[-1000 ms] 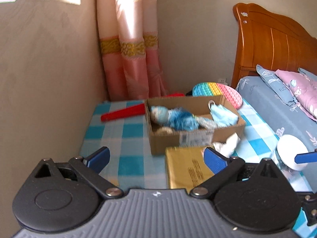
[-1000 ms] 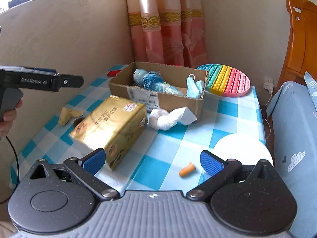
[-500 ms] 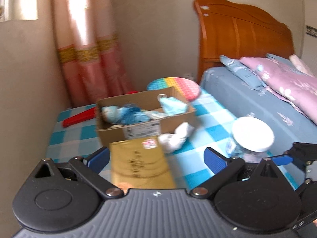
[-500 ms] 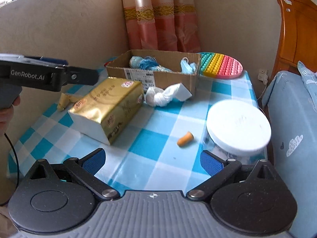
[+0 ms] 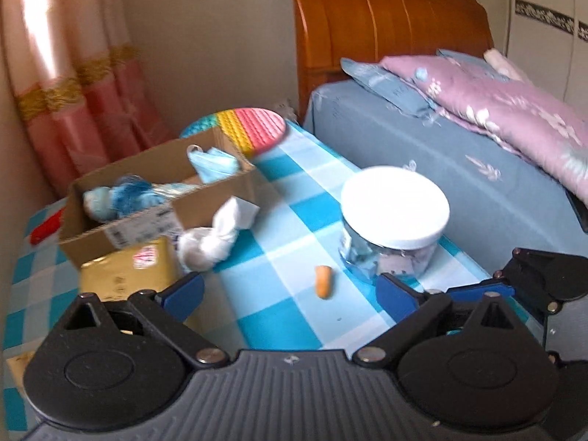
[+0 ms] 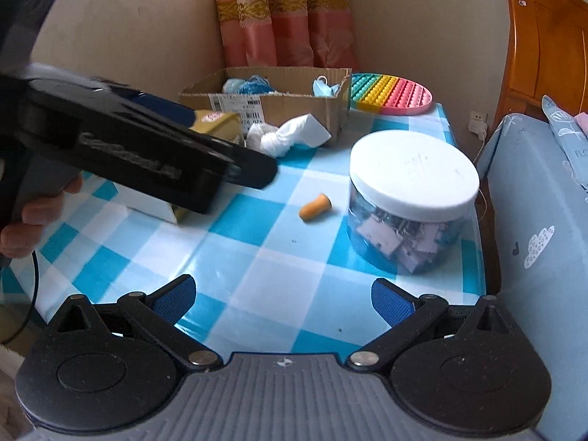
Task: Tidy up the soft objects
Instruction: 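Reach the left gripper to the orange foam earplug and close on it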
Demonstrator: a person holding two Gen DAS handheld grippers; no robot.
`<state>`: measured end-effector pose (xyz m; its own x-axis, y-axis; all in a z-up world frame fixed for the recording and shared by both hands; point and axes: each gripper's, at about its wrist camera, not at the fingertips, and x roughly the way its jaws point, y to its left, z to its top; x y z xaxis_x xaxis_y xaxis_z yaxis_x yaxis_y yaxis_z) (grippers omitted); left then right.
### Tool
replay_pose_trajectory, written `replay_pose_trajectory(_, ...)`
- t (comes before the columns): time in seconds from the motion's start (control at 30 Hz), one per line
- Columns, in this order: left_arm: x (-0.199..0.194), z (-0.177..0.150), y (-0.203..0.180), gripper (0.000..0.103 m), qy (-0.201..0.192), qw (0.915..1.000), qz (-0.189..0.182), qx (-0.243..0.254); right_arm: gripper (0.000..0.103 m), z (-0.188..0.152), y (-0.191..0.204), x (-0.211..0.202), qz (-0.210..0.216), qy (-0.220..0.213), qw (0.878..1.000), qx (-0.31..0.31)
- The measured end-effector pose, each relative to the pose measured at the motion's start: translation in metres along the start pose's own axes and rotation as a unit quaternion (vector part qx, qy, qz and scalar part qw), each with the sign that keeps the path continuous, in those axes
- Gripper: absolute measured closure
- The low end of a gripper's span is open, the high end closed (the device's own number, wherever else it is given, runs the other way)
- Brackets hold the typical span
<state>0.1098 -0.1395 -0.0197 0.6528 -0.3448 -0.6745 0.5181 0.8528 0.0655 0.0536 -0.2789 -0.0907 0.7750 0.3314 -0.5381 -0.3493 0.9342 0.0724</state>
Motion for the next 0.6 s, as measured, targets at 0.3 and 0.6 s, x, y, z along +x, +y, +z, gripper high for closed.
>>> replay_pose_trajectory(0.3,0.03,-0.002,-0.015,0.032,0.022,0.9995,-0.011,0.018,0.0,-0.01,-0.008,0.005,0.005,0.004,1.0,-0.003)
replay_pose_trajectory(0.6,0.053,-0.005,-0.023,0.061,0.033,0.9993,-0.015,0.012,0.0,-0.013,-0.015,0.008,0.015,0.006,1.0,0.009)
